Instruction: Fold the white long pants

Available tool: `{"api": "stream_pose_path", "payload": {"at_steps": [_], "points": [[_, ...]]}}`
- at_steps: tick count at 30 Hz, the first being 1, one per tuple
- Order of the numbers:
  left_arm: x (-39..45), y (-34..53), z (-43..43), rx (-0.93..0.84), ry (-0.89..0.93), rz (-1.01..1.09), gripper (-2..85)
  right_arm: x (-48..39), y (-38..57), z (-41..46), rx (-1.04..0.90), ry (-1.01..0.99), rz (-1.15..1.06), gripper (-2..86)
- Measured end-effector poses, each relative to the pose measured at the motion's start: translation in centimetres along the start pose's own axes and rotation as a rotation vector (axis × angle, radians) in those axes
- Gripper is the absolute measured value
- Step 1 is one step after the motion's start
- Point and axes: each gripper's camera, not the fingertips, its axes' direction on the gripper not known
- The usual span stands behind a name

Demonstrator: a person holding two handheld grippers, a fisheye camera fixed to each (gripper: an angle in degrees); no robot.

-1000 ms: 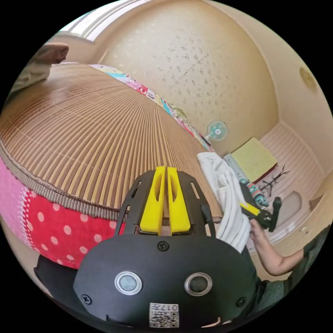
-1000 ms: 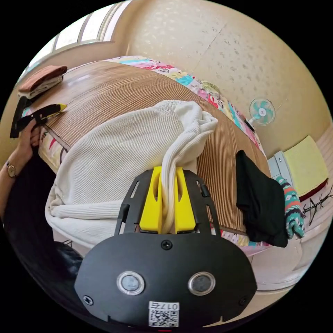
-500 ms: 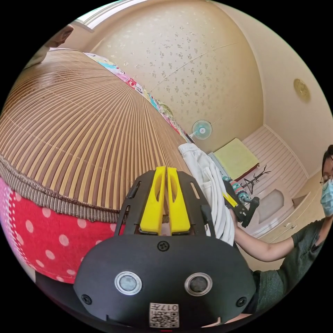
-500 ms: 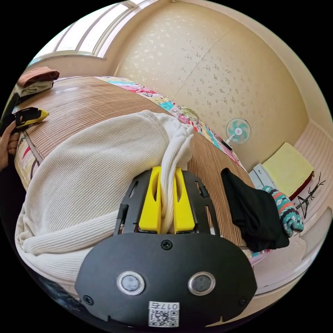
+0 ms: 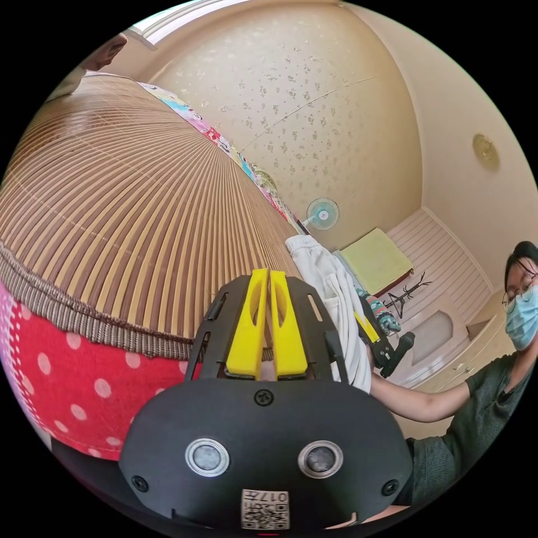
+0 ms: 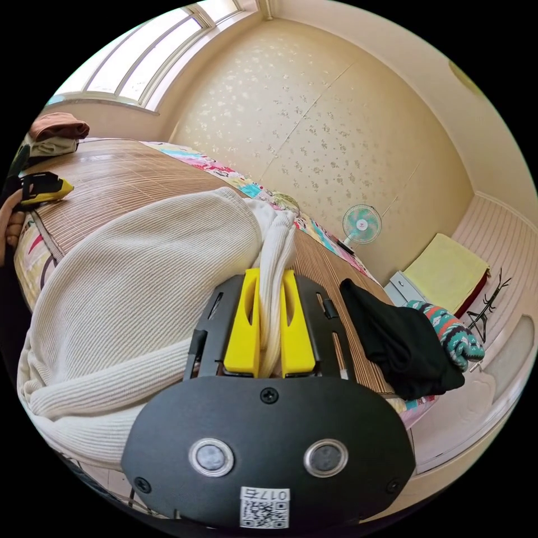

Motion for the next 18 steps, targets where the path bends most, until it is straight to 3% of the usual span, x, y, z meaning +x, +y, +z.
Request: {"api": "stream_pose_path", "payload": {"at_steps": [18], "points": [[-0.1, 1.7, 0.0, 0.017, -0.003, -0.003, -1.0, 1.5, 1.6, 0.5, 0.009, 0.009, -0.008, 6.3]]}}
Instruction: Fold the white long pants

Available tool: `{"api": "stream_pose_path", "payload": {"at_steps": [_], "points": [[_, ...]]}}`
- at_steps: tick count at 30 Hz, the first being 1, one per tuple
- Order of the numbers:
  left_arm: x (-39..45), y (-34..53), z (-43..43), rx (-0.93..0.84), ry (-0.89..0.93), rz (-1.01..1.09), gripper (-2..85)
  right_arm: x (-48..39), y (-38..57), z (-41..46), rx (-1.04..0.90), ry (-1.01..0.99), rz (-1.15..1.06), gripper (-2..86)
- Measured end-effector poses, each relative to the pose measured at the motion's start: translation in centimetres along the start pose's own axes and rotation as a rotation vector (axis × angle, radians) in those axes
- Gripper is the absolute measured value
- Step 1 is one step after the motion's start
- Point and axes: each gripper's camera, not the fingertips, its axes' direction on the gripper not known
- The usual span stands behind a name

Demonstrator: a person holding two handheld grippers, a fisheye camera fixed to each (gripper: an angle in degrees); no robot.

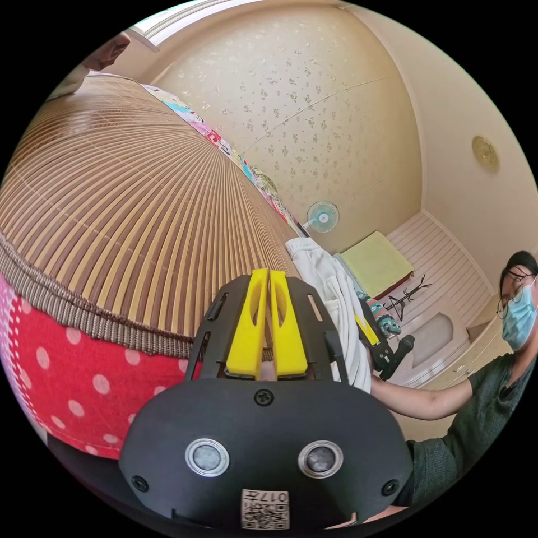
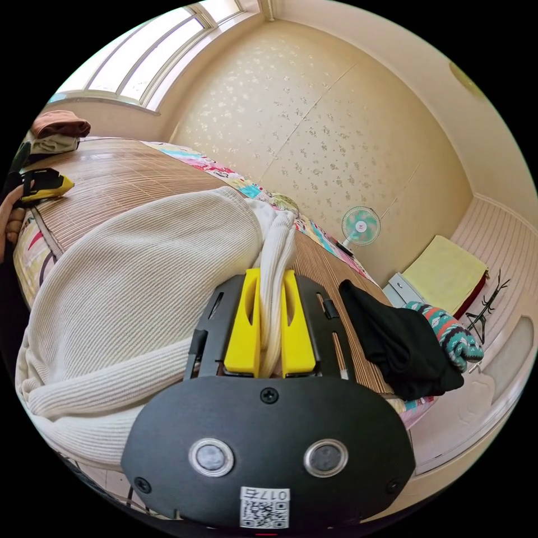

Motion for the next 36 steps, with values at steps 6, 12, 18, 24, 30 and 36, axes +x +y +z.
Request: {"api": "stream_pose_path", "payload": {"at_steps": [6, 12, 18, 24, 30, 36], "points": [[0.0, 0.8, 0.6, 0.004, 0.002, -0.003, -1.0, 0.5, 0.1, 0.4, 0.000, 0.001, -0.001, 6.3], [0.0, 1.7, 1.6, 0.005, 0.006, -0.007, -1.0, 0.9, 0.2, 0.8, 0.001, 0.003, -0.001, 6.3], [0.3, 2.6, 3.0, 0.001, -0.015, -0.001, -1.0, 1.3, 0.1, 1.1, 0.006, 0.010, 0.003, 6.3], [0.4, 3.6, 4.8, 0.003, -0.016, -0.005, -1.0, 1.5, 0.0, 1.5, 0.006, 0.010, 0.003, 6.2], [0.4, 4.4, 6.9, 0.001, -0.018, -0.007, -1.0, 1.6, -0.3, 1.9, 0.006, 0.011, 0.004, 6.3], [3.5, 5.3, 9.8, -0.018, -0.171, 0.105, -1.0, 1.6, -0.7, 2.2, 0.006, 0.019, 0.007, 6.3]]}}
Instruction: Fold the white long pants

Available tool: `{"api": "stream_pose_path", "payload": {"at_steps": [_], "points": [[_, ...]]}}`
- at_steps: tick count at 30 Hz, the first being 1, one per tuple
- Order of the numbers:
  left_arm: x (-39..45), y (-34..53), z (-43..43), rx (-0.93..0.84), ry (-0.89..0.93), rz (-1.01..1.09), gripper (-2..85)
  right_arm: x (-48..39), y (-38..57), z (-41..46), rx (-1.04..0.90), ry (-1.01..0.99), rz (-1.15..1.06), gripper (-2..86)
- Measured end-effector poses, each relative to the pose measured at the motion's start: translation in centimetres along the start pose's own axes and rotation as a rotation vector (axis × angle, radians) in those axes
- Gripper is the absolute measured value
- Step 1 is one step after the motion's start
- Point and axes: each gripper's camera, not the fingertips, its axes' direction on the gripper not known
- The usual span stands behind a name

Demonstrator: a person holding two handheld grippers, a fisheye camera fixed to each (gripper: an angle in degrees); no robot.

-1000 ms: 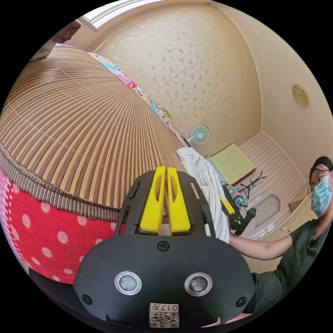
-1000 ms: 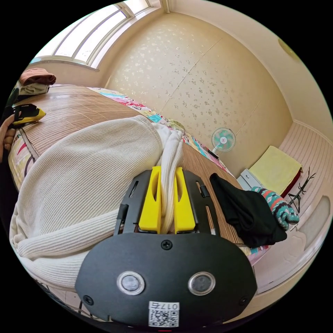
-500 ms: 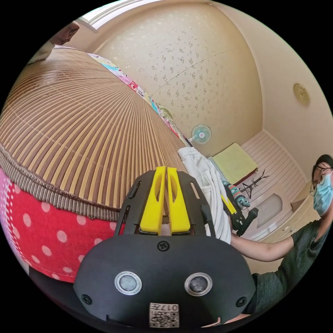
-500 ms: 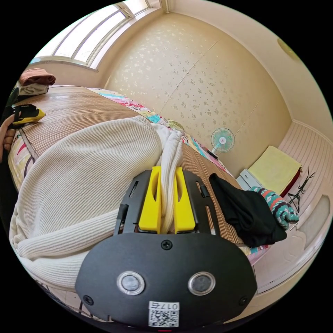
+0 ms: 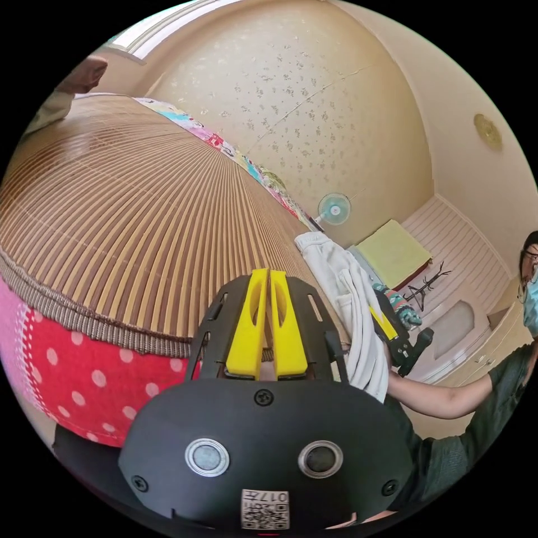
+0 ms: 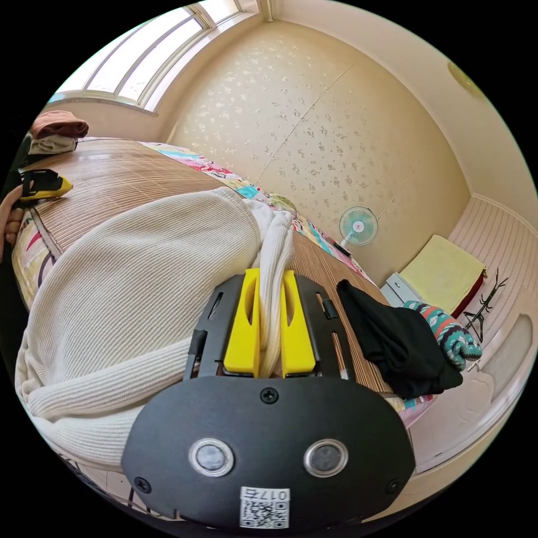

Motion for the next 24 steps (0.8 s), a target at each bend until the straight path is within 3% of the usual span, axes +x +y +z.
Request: {"api": "stream_pose_path", "payload": {"at_steps": [3, 9, 14, 22, 24], "points": [[4.2, -0.3, 2.7, -0.072, -0.068, 0.084, -0.9, 0.0, -0.2, 0.1, 0.001, 0.001, 0.001, 6.3], [15.6, -6.6, 10.9, -0.170, 0.145, 0.169, 0.3, -0.4, -0.3, 0.4, 0.016, 0.013, 0.005, 6.3], [25.6, -12.9, 21.7, -0.301, 0.049, 0.264, 5.9, -0.6, -0.5, 0.5, 0.024, 0.019, 0.007, 6.1], [27.8, -15.8, 35.6, -0.446, -0.107, 0.093, 11.3, -0.8, -1.0, 0.5, 0.042, 0.031, 0.020, 6.0], [27.1, -16.0, 37.6, -0.476, -0.068, 0.036, 11.5, -0.8, -1.2, 0.5, 0.049, 0.034, 0.023, 6.0]]}}
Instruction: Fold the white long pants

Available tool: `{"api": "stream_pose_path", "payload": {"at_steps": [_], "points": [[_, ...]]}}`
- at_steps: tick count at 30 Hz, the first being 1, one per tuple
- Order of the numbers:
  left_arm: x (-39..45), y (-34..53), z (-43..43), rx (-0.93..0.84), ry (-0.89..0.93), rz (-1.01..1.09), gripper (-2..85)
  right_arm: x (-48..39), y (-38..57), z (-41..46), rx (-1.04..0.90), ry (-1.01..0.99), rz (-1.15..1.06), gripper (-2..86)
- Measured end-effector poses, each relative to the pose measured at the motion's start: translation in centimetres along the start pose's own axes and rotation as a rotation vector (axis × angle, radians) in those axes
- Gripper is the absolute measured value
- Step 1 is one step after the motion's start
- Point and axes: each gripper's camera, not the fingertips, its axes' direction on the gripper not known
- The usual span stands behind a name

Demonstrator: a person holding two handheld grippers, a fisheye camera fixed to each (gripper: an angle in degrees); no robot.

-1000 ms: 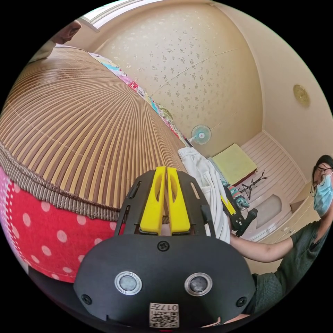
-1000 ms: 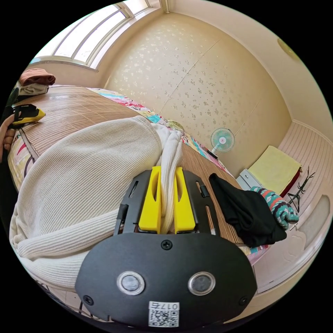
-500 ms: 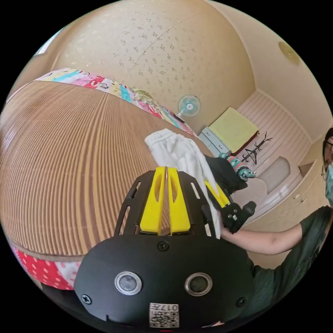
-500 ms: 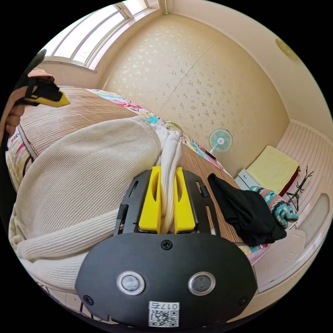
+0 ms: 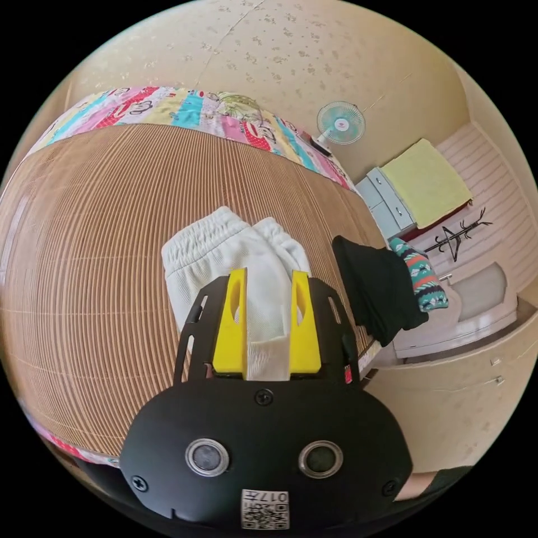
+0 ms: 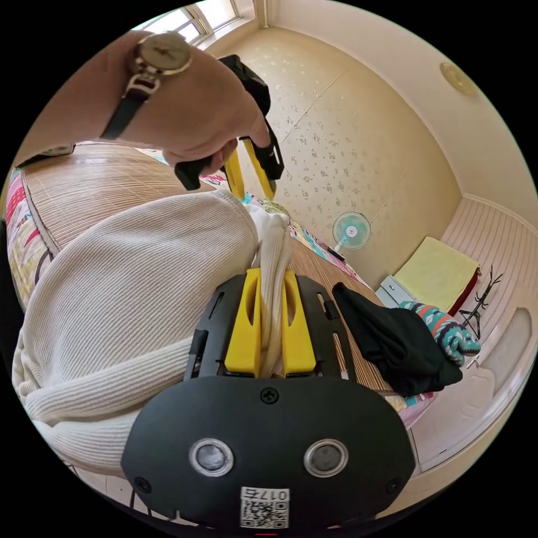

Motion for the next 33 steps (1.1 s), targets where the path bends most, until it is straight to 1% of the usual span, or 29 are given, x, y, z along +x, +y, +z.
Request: {"api": "stream_pose_path", "payload": {"at_steps": [2, 5, 9, 13, 15, 17, 18, 20, 23, 25, 26, 27, 28, 30, 31, 33], "points": [[-0.3, -1.0, 1.6, -0.016, 0.012, -0.020, 11.2, -0.1, -0.1, 0.0, 0.005, 0.004, 0.003, 6.0], [-0.7, -2.1, 3.8, -0.060, -0.056, -0.041, 11.0, -0.2, -0.3, 0.1, 0.015, 0.015, 0.007, 6.0], [-1.7, -2.7, 5.1, -0.068, -0.043, -0.062, 10.5, -0.2, -0.7, 0.2, 0.020, 0.020, 0.011, 5.8], [-2.0, -3.1, 5.7, -0.103, -0.059, -0.010, 5.9, -0.1, -1.1, 0.4, 0.024, 0.024, 0.012, 5.4], [-2.7, -2.6, 4.0, -0.087, 0.019, 0.020, 1.8, 0.0, -1.3, 0.5, 0.029, 0.026, 0.015, 5.2], [-5.3, -0.5, 0.2, -0.010, 0.197, 0.016, 0.4, 0.1, -1.5, 0.5, 0.038, 0.031, 0.018, 5.1], [-6.2, 0.2, -0.7, 0.007, 0.244, 0.007, 0.1, 0.2, -1.5, 0.5, 0.047, 0.036, 0.020, 5.1], [-10.5, 3.2, -3.7, 0.074, 0.405, -0.048, -0.4, 0.3, -1.7, 0.5, 0.060, 0.042, 0.020, 5.2], [-16.3, 7.2, -5.5, 0.142, 0.542, -0.160, -0.7, 0.6, -2.0, 0.3, 0.083, 0.036, 0.003, 5.6], [-19.0, 9.0, -6.4, 0.172, 0.602, -0.201, -0.7, 0.9, -2.2, -0.2, 0.107, 0.002, -0.032, 5.9], [-20.3, 9.9, -7.2, 0.184, 0.620, -0.204, -0.7, 1.4, -2.4, -0.6, 0.115, -0.042, -0.063, 6.2], [-20.9, 10.2, -7.8, 0.191, 0.624, -0.200, -0.8, 2.5, -3.0, -1.1, 0.082, -0.133, -0.089, 6.3], [-21.8, 10.8, -8.9, 0.210, 0.632, -0.189, -0.8, 3.5, -3.4, -1.6, 0.066, -0.192, -0.074, 6.4], [-23.1, 11.6, -10.5, 0.225, 0.639, -0.181, -0.8, 8.7, -4.3, -3.0, 0.044, -0.494, 0.120, 6.5], [-24.0, 12.0, -11.3, 0.217, 0.635, -0.186, -0.8, 10.0, -4.4, -2.8, 0.022, -0.590, 0.171, 6.7], [-25.1, 12.8, -12.2, 0.223, 0.641, -0.195, -0.8, 15.1, -4.5, -0.6, -0.087, -0.964, 0.380, 7.0]]}}
